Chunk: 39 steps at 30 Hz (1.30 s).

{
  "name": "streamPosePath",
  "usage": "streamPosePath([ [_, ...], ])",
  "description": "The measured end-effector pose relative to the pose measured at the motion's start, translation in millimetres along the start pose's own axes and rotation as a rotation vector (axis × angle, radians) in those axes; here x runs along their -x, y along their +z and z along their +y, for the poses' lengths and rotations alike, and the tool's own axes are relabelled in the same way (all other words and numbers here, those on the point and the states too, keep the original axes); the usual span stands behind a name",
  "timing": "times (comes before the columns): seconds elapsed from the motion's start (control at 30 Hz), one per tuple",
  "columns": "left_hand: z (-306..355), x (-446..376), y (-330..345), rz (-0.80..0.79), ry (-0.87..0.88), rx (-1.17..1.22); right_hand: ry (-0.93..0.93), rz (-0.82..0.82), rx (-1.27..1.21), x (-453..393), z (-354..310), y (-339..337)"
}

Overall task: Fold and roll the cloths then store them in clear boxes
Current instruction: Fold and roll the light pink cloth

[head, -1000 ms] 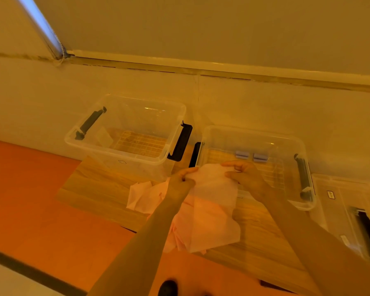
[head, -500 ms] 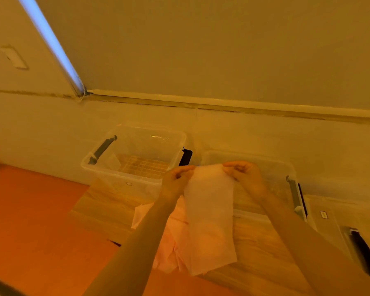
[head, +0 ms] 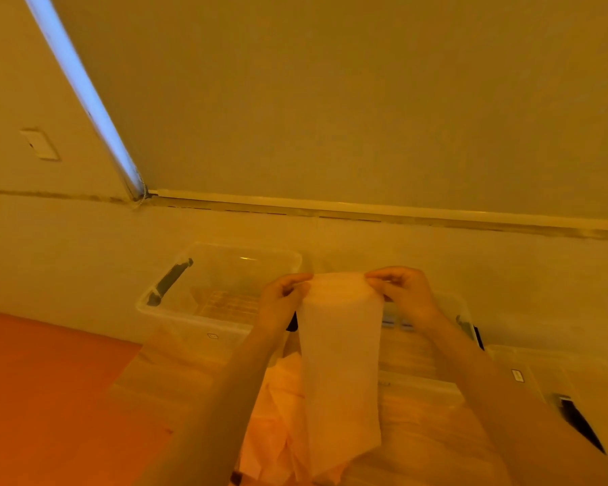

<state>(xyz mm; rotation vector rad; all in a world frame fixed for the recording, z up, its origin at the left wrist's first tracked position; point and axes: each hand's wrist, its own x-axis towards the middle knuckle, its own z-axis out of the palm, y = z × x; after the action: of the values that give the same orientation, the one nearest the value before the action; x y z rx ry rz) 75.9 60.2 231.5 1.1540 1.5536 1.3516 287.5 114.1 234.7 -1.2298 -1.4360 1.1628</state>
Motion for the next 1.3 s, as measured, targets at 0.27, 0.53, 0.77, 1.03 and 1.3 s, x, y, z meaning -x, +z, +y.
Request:
streamPosePath([
  [0.27,12.2,-25.2,-8.1,-0.057,0.116,0.031,-0.028,0.061,-0.017,-3.8,-22.8,8.4],
  [0.53,24.4,-64.1,-24.3,-0.125,0.199,0.061,-0.068,0.116,-0.050,-23.7,-35.8,18.9],
  [0.77,33.4,-87.6,-29.2,-0.179,0.217,-0.007,-0.069,0.138,-0.069,-26.0,-49.3,18.7],
  [1.03,41.7,-96.9,-32.2,-0.203,0.209,-0.067,-0.055,0.109,-0.024,-27.6,-60.1,10.8],
  [1.3,50.0,-97.2,-38.2,-0.260,0.206,-0.047,-0.030,0.036,-0.004,-29.5,-64.5,0.9],
])
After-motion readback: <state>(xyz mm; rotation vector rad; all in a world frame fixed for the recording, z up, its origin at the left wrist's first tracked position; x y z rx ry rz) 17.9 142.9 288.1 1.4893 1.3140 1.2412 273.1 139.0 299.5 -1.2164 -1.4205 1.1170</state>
